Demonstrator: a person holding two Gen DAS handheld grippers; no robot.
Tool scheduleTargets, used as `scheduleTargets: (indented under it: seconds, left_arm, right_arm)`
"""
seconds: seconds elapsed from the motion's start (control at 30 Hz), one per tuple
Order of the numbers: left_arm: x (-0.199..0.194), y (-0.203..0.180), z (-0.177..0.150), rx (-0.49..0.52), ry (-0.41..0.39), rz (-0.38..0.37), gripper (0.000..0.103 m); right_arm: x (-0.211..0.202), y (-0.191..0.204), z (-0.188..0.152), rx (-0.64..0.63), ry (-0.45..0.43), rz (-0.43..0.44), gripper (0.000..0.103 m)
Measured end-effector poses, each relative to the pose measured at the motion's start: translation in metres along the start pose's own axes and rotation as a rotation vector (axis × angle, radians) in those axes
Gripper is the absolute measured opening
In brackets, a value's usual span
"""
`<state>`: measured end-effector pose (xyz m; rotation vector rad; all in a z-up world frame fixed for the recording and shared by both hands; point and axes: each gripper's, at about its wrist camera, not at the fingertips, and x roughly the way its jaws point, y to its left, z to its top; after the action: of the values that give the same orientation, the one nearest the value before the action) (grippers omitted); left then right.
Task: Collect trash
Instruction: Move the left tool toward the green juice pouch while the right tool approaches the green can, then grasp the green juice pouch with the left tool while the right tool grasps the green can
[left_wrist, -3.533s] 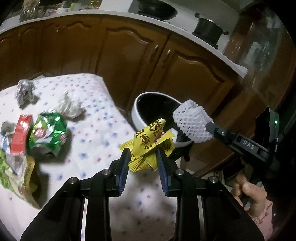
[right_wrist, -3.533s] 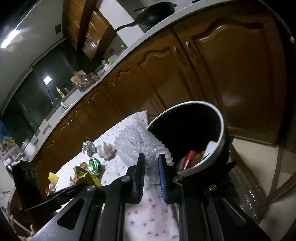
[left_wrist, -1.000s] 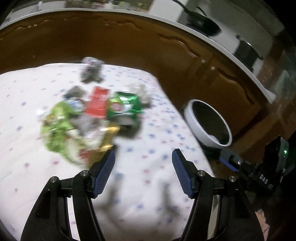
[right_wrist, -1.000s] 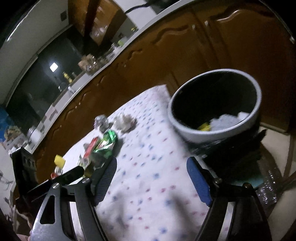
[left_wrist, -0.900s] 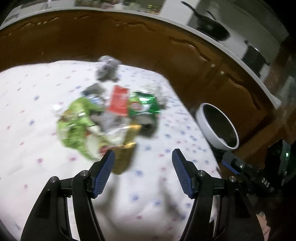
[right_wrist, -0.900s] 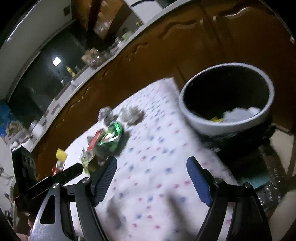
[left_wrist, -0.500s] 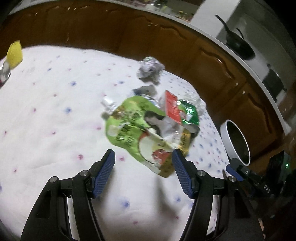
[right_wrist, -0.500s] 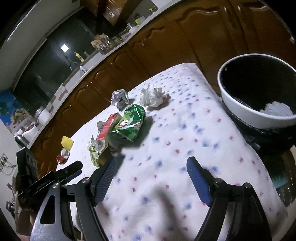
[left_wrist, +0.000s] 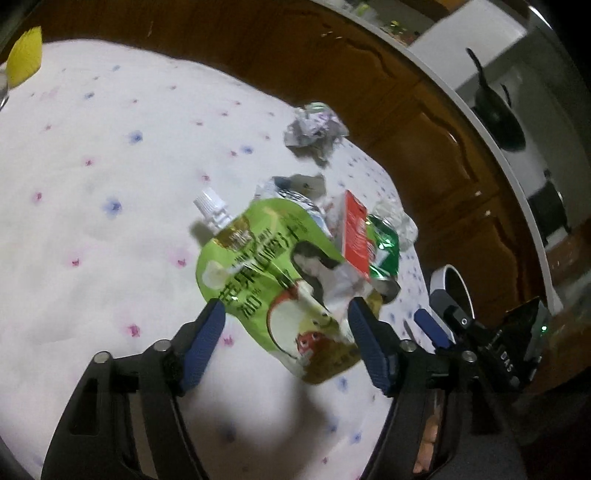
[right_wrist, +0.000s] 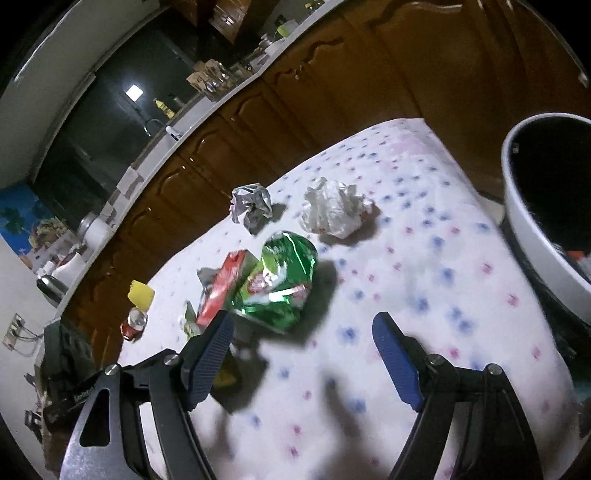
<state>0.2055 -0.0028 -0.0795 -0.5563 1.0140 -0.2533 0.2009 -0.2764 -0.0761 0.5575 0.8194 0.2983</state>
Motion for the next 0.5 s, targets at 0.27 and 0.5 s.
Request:
scheduleTargets:
  seconds: [0.27, 0.5]
  left_arm:
    - [0.016, 0.019, 0.006, -0.052, 0.004, 0.046, 0.077]
    - [0.029, 0.004, 0.009, 0.031, -0.027, 0.017, 0.078]
  right_arm:
    - [0.041, -0.005, 0.013, 0.061, 0.057, 0.050, 0.076]
    - [0.057, -0.006, 0.013, 0.082, 0.091, 0.076, 0.040]
